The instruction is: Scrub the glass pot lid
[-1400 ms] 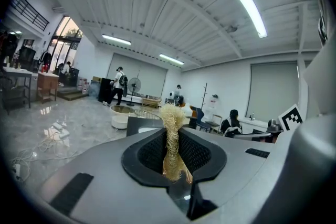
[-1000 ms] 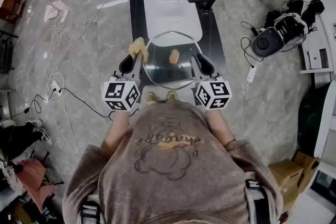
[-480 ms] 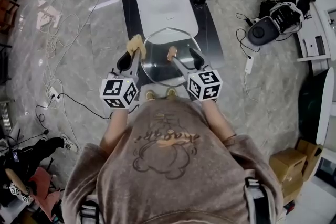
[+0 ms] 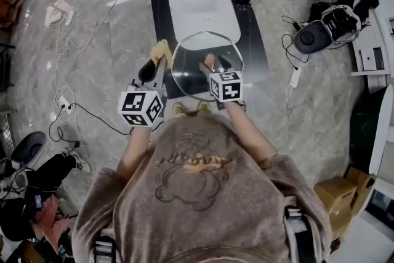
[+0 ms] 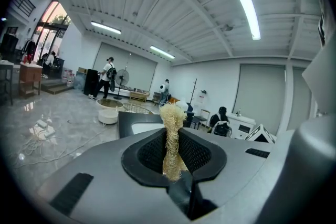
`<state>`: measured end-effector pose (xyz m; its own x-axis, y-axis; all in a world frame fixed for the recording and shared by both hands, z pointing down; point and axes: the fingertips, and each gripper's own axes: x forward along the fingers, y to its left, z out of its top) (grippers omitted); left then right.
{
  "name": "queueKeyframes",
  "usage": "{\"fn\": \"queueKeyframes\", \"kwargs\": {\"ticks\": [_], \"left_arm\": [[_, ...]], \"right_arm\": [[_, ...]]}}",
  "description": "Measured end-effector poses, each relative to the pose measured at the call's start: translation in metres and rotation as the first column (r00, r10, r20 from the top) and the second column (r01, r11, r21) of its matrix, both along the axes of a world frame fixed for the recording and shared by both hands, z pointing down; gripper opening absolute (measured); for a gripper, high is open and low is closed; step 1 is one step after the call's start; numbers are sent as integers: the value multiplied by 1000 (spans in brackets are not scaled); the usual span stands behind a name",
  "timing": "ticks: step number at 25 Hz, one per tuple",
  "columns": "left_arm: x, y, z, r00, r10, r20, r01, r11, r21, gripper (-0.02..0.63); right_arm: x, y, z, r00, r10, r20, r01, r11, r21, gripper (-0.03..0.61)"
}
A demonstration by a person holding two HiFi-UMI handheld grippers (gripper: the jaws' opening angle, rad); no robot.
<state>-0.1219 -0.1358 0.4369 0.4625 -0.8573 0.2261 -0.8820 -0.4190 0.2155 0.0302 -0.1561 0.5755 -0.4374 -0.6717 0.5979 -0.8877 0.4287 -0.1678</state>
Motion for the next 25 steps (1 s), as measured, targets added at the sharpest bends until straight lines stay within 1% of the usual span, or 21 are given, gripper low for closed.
{"fn": "queueKeyframes", "kwargs": {"ticks": [5,9,14,19,25], "left_arm": [[-12,-4,6,1000,-2,10,2,1000,-16,64],[-19,-7,9,1000,3,19,-3,1000,-27,64],[-28,-13,11,1000,8,27,-7,999,-32,64],[-35,-19,13,1000,9,22,-8,999,-37,64],[-39,-21,18,1000,8,6,-8,999,-43,64]], "right_arm": [[-3,-11,24,998,32,-52,-34,999,-38,293],[-4,-16,37,994,60,-90,-65,997,-46,273],[-5,-20,44,985,97,-145,-105,993,-49,272],[-7,-20,48,971,119,-209,-138,987,-81,273],[-5,-22,60,963,159,-216,-186,977,-108,268]]}}
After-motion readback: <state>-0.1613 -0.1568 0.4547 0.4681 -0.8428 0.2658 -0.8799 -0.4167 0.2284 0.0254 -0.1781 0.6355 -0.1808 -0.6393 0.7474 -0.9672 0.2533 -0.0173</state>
